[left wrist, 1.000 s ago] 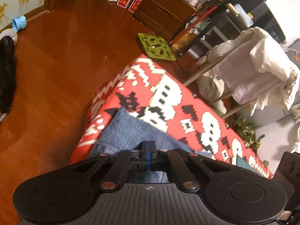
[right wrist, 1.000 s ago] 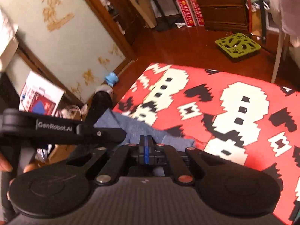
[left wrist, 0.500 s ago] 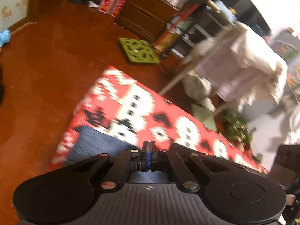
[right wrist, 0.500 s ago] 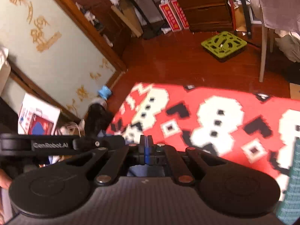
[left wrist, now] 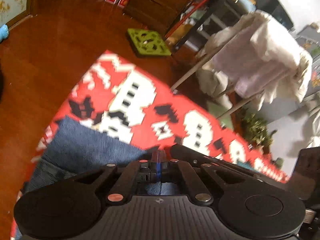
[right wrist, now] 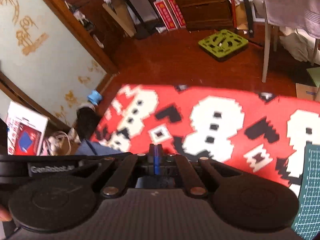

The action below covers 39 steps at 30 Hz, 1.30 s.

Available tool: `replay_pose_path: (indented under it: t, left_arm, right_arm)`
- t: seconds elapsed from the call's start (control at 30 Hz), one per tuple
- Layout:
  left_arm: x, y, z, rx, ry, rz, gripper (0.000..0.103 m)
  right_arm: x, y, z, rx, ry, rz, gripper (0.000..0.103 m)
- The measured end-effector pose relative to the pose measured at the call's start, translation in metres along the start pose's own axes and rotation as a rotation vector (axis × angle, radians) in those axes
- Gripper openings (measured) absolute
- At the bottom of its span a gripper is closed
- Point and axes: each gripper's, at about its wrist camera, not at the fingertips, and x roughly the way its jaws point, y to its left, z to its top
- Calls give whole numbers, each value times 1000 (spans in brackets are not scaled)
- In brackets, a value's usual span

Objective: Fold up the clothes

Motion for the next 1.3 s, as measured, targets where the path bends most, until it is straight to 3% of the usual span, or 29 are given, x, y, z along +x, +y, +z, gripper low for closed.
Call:
replay_pose_path:
  t: [0.1, 0.33, 0.47, 0.67, 0.83, 1.07, 1.3]
  left_arm:
    - [-22, 5, 11, 40, -9, 32, 0]
    - [-39, 51, 18, -14, 12, 132, 0]
    - [-30, 59, 18, -18, 5, 129, 0]
    - [-15, 60, 17, -8, -21, 135, 0]
    - [-41, 65, 20, -62, -58, 62, 0]
    - [-79, 73, -14, -63, 12, 67, 0]
    - [-70, 83, -36, -72, 4, 79, 0]
  right_arm:
    - [-9, 15, 4, -45, -2, 35, 0]
    - [14, 43, 0, -41, 93, 86, 0]
    - [34, 53, -8, -53, 129, 81, 0]
    - [46, 56, -6, -56, 100, 50, 0]
    - [25, 74, -5, -101, 83, 92, 0]
    - [19, 95, -24, -139, 165, 90, 0]
    - [27, 92, -36, -126, 147, 40, 0]
